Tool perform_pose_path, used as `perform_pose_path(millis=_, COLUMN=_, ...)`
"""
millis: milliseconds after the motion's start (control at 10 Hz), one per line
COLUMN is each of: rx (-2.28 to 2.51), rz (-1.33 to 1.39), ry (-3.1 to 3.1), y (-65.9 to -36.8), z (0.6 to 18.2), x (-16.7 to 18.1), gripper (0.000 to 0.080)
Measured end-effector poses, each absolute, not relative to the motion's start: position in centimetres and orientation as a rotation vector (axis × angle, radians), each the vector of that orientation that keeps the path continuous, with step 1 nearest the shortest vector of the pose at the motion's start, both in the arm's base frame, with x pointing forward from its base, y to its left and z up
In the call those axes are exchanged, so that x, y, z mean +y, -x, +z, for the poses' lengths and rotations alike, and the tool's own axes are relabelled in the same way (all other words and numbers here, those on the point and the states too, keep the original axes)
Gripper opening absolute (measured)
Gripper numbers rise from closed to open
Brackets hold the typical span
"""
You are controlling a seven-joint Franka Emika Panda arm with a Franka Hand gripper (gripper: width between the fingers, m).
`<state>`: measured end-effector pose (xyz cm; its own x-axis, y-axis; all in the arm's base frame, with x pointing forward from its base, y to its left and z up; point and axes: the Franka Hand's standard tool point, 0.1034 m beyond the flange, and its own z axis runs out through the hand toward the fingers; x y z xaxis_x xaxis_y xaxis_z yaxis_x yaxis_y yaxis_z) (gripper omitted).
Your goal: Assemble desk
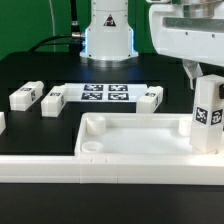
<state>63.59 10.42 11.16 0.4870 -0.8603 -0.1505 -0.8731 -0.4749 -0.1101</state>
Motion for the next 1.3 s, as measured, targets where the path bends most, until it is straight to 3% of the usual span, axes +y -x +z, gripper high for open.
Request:
perform_pose_path(millis=100, rx=1.446, rz=0.115, ry=2.600, y=-63.47, z=11.13, x=10.54, gripper=0.0535)
perform_pose_path(millis=200, rx=1.390, rz=0.133, ry=2.635, y=-63.36, z=11.13, x=10.94, gripper=0.0614)
perform_pose_path(millis=300, rx=1.291, rz=0.124, ry=2.679, y=-63.37, z=11.09, x=10.94, gripper=0.0642)
perform_pose_path(millis=800, rx=0.802, rz=0.081, ry=2.859, y=-63.28, z=10.97, x=10.92, gripper=0.0649)
perform_pose_path(millis=1300, rx=-0.031, rz=0.001, ry=3.047, y=-63.25, z=10.77, x=10.77, gripper=0.0649)
